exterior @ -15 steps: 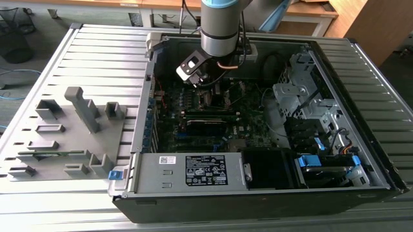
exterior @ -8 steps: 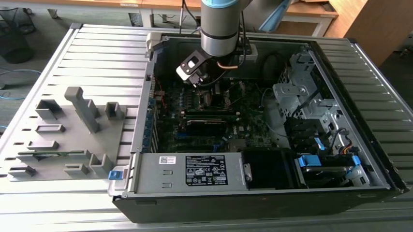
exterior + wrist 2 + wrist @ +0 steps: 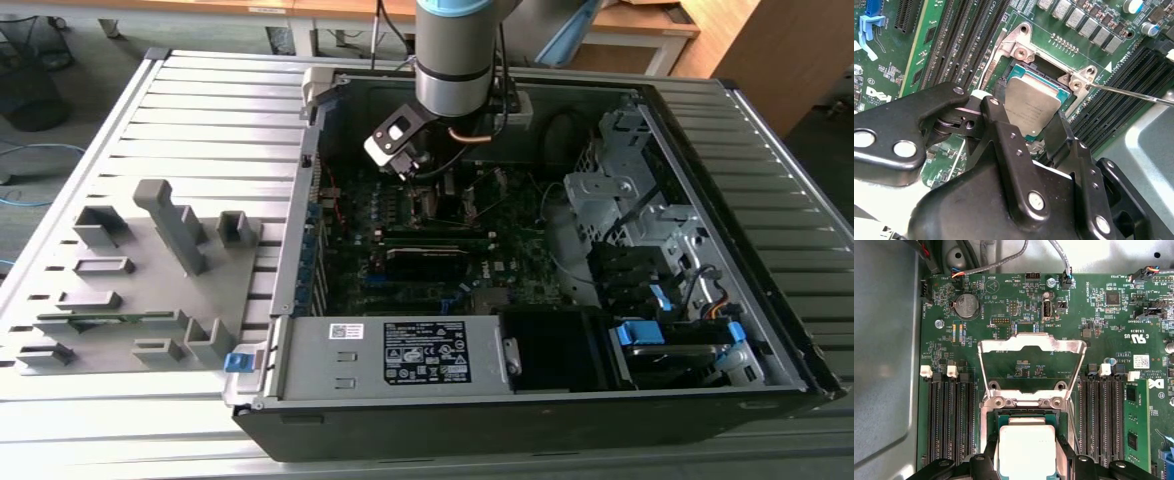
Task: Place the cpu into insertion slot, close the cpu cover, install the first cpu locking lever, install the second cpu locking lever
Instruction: 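Place the cpu into insertion slot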
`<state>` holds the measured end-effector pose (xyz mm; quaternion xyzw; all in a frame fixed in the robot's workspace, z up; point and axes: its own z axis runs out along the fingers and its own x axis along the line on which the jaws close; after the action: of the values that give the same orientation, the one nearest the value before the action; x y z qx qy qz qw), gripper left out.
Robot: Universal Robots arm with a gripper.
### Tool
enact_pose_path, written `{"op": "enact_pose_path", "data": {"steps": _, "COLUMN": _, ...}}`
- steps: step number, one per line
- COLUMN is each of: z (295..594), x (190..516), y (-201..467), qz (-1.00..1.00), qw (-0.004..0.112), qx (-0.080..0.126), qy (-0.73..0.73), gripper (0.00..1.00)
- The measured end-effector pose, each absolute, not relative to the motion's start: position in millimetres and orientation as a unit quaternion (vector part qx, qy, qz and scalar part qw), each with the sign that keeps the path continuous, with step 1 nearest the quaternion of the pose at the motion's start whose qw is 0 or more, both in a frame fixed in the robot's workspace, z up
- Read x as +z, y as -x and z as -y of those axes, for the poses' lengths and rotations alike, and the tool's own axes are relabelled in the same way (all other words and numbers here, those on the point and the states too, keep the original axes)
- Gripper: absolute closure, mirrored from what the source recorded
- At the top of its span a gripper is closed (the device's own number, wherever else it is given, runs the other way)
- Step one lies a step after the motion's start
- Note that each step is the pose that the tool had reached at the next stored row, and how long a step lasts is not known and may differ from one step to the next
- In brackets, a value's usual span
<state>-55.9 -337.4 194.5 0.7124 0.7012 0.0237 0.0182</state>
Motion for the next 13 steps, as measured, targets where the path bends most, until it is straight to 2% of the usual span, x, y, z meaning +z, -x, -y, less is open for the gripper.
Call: {"op": "enact_pose_path", "data": {"steps": 13, "z": 337.3, "x": 194.4, "y": 55.7, "qz": -0.696, "qw": 0.018, "qx": 0.024, "qy": -0.718, "gripper": 0.46}}
